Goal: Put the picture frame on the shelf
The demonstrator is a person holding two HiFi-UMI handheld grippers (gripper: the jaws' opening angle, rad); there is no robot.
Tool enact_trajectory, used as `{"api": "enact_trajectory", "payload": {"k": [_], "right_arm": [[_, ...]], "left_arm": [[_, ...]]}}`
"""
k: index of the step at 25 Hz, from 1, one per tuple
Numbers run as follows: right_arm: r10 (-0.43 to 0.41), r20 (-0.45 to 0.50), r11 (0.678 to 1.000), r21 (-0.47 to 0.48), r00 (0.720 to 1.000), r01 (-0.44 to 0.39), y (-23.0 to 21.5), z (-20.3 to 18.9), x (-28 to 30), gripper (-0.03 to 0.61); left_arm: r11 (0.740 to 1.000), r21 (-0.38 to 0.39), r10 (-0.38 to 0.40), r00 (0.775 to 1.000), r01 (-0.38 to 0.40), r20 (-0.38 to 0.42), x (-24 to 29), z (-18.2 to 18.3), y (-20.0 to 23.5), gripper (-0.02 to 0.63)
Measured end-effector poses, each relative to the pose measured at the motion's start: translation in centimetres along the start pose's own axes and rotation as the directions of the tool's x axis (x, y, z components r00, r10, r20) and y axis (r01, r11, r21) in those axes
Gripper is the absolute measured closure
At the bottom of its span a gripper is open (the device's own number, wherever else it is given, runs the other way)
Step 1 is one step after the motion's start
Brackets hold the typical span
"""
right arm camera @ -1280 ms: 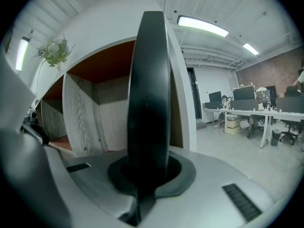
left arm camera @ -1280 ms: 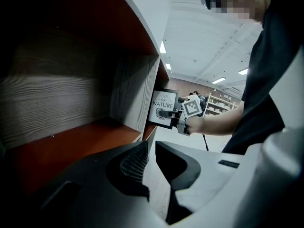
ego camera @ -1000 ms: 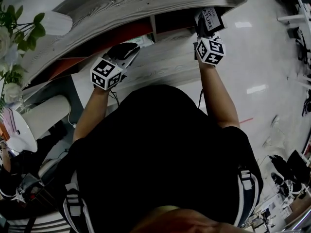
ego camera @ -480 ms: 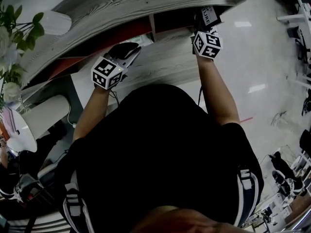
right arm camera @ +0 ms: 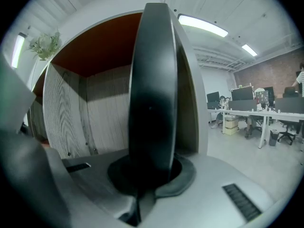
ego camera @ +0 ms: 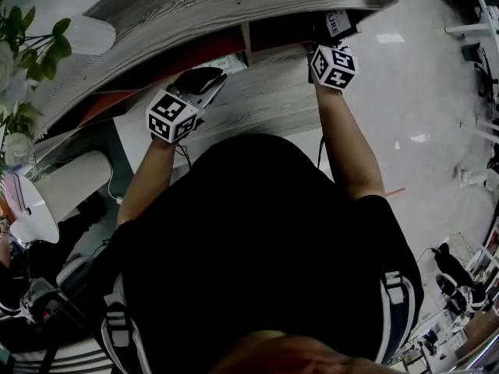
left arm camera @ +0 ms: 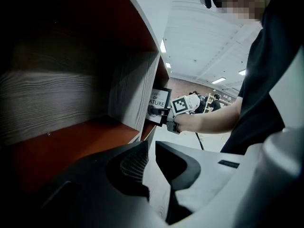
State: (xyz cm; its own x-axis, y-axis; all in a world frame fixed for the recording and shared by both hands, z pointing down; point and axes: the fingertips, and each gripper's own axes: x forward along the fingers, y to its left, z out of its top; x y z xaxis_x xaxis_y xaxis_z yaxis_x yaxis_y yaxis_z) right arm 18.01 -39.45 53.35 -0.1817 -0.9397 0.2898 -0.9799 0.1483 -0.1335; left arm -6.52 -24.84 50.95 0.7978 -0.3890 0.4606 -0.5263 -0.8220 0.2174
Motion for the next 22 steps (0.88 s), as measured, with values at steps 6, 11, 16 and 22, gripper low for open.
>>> {"api": "enact_trajectory", "payload": {"k": [6,11,16,22], "right_arm": [[-0.005,0.005,1.0,0.023,1.0,0.005,-0.33,0.04,0.36,0.555],[-0.006,0.008,1.0,0.018,1.0,0.006,-0.27,0.07,0.59,0.557],[-0.009,0.007,1.0,0.026,1.0,0.009,-0.31,0.09,0.83,0.555],[-0.011,0.006,0.999,0.038,1.0,0.011,-0.56,0.17,1.04,0.555]], "left_arm": [[1.0,0.007,0.003,1.0,-0.003,-0.008,0.01,-0.14,0.06,0.561],[1.0,-0.003,0.013,1.0,-0.013,-0.01,-0.22,-0.38,0.37,0.561],[1.0,-0.012,0.01,1.0,-0.01,-0.011,-0.23,-0.46,0.39,0.561],[1.0,-0.014,0.012,1.0,-0.012,-0.005,-0.2,-0.26,0.41,0.561]]}}
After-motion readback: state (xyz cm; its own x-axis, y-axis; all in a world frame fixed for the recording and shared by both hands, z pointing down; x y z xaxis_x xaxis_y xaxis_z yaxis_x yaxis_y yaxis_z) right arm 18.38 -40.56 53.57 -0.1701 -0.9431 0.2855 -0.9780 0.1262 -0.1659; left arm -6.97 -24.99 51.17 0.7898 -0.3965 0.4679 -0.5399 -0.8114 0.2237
